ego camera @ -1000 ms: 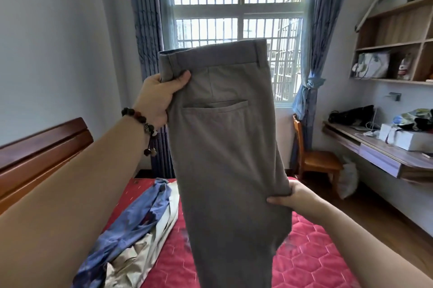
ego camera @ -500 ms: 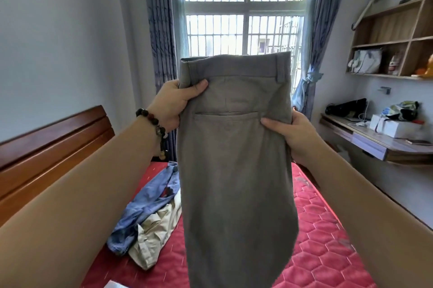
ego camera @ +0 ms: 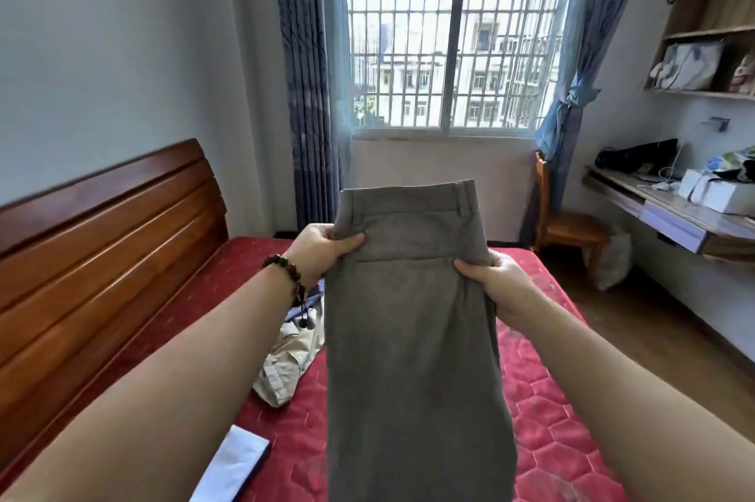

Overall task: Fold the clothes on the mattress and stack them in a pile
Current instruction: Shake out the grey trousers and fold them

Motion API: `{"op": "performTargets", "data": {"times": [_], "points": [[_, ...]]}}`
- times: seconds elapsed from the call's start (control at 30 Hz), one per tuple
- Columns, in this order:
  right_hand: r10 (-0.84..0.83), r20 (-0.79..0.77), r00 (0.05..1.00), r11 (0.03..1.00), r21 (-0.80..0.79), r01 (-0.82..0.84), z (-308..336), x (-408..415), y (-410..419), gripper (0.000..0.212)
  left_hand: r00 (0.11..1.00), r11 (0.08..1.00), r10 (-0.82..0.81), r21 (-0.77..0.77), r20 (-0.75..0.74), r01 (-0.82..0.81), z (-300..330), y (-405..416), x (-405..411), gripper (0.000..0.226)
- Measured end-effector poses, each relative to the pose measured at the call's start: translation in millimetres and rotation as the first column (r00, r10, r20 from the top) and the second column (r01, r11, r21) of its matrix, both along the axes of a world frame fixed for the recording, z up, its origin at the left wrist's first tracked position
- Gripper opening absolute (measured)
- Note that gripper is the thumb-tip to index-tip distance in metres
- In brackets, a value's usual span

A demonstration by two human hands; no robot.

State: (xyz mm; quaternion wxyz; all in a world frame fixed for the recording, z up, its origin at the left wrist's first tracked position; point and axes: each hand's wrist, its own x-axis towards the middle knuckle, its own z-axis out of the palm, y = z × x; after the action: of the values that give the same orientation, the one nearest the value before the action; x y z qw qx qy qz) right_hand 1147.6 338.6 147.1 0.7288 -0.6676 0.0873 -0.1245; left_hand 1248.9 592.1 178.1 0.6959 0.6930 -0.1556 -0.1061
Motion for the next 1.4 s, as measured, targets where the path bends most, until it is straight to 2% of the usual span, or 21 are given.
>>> {"op": "performTargets", "data": {"times": [0.13, 0.27, 0.47, 0.57, 0.63, 0.7, 0.83, 0.9, 1.0, 1.13, 1.2, 1.3, 1.4], "points": [[-0.018, -0.045, 0.999, 0.999, -0.05, 0.016, -54.0, 23.9, -16.8, 0.021, 1.0, 1.0, 0.01, -0.003, -0.019, -0.01, -56.6, -14.3, 19.7, 0.02], [-0.048, -0.046, 0.998, 0.996, -0.08, 0.044, -95.7, 55.2, -38.9, 0.015, 0.998, 0.998, 0.063, 0.005, 0.001, -0.063, -105.3, -41.8, 51.6, 0.013], [-0.113, -0.096, 0.989, 0.981, -0.167, 0.096, -159.4, 125.1, -90.6, 0.014, 0.985, 0.977, 0.168, 0.124, 0.041, -0.172, -173.2, -105.5, 125.1, 0.006], [-0.142, -0.131, 0.981, 0.969, -0.223, 0.11, -192.2, 170.1, -119.0, 0.013, 0.968, 0.958, 0.24, 0.146, 0.072, -0.248, -202.8, -138.5, 163.3, 0.011], [-0.172, -0.146, 0.974, 0.945, -0.303, 0.121, -213.6, 197.2, -133.0, 0.01, 0.948, 0.937, 0.286, 0.165, 0.138, -0.307, -220.8, -157.4, 186.4, 0.016], [-0.231, -0.128, 0.964, 0.904, -0.394, 0.165, -234.8, 221.2, -141.7, 0.013, 0.917, 0.889, 0.324, 0.255, 0.233, -0.38, -241.4, -173.6, 208.2, 0.012], [-0.373, -0.003, 0.928, 0.78, -0.542, 0.312, -272.7, 261.0, -147.7, 0.027, 0.822, 0.722, 0.33, 0.437, 0.464, -0.537, -286.7, -193.6, 245.6, 0.015], [-0.399, 0.051, 0.916, 0.725, -0.595, 0.348, -293.4, 281.4, -151.2, 0.028, 0.781, 0.678, 0.299, 0.454, 0.548, -0.578, -306.2, -201.3, 263.9, 0.021], [-0.43, 0.084, 0.899, 0.668, -0.641, 0.379, -327.5, 313.5, -157.5, 0.031, 0.738, 0.668, 0.265, 0.433, 0.621, -0.605, -341.0, -209.6, 297.1, 0.022], [-0.46, 0.043, 0.887, 0.654, -0.659, 0.371, -386.6, 367.4, -170.7, 0.036, 0.807, 0.734, 0.241, 0.443, 0.539, -0.514, -407.0, -221.9, 358.3, 0.023], [-0.444, -0.098, 0.89, 0.664, -0.703, 0.254, -424.5, 395.9, -181.7, 0.042, 0.895, 0.738, 0.213, 0.536, 0.392, -0.41, -450.1, -225.1, 389.3, 0.036], [-0.41, -0.419, 0.81, 0.664, -0.746, -0.05, -489.3, 412.5, -195.9, 0.069, 0.988, 0.589, 0.133, 0.795, 0.081, -0.144, -527.8, -216.2, 409.1, 0.069], [-0.388, -0.519, 0.762, 0.651, -0.739, -0.173, -553.5, 400.0, -198.8, 0.067, 0.996, 0.462, 0.069, 0.887, -0.052, 0.015, -601.2, -203.1, 396.9, 0.069]]}}
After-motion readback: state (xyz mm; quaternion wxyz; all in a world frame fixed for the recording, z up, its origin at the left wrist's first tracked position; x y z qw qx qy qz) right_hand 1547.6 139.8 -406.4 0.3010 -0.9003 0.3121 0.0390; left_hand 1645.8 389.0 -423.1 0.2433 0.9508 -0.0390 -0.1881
